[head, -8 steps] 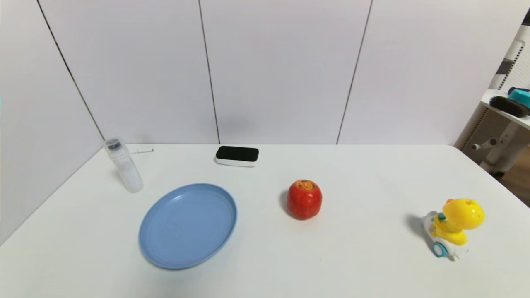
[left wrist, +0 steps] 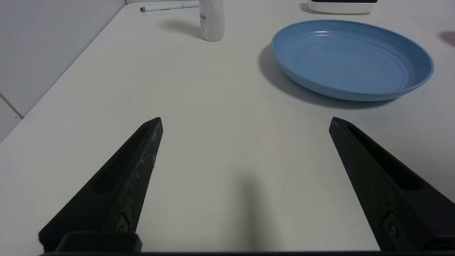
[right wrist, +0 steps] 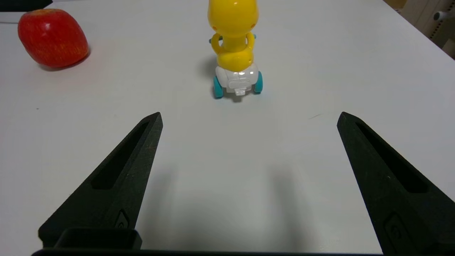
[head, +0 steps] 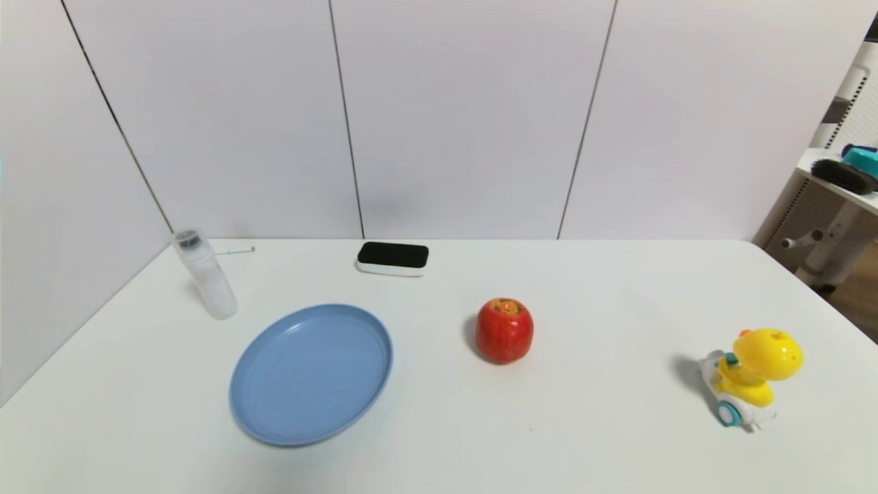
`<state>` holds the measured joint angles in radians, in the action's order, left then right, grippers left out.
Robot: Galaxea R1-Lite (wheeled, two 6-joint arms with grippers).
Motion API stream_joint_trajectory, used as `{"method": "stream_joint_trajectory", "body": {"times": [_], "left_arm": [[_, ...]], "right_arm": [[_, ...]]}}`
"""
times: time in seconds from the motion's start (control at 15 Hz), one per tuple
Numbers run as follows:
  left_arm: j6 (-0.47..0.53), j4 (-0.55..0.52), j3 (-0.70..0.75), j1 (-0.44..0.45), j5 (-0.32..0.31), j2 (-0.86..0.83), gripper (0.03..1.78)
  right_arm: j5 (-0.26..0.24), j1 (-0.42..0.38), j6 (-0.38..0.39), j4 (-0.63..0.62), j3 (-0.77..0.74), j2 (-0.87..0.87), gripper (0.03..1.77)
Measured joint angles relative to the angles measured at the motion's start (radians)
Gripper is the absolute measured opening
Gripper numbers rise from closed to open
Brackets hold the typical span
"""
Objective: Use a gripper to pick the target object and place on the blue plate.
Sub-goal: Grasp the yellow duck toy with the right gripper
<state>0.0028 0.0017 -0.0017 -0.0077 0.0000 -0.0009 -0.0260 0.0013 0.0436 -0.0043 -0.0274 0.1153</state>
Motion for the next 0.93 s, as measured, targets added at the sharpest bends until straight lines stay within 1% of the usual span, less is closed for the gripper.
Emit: {"method": "stream_joint_trajectory", "body": {"times": [0.13, 0.4, 0.53, 0.93], "left_arm": [[0.0, 0.0, 0.0, 0.0, 0.0, 0.0, 1.69], [0.0, 0.0, 0.0, 0.0, 0.0, 0.0, 1.69], [0.0, 0.0, 0.0, 0.0, 0.0, 0.0, 1.69], [0.0, 0.0, 0.0, 0.0, 0.0, 0.0, 1.69]], "right_arm": [[-0.005, 0.0, 0.0, -0.007, -0.037, 0.075, 1.7], [-0.021, -0.004, 0.0, -0.028, -0.14, 0.296, 1.7], [-0.023, -0.005, 0.0, -0.103, -0.143, 0.414, 1.7], [-0.025, -0.003, 0.006, -0.453, -0.077, 0.787, 1.7]]}}
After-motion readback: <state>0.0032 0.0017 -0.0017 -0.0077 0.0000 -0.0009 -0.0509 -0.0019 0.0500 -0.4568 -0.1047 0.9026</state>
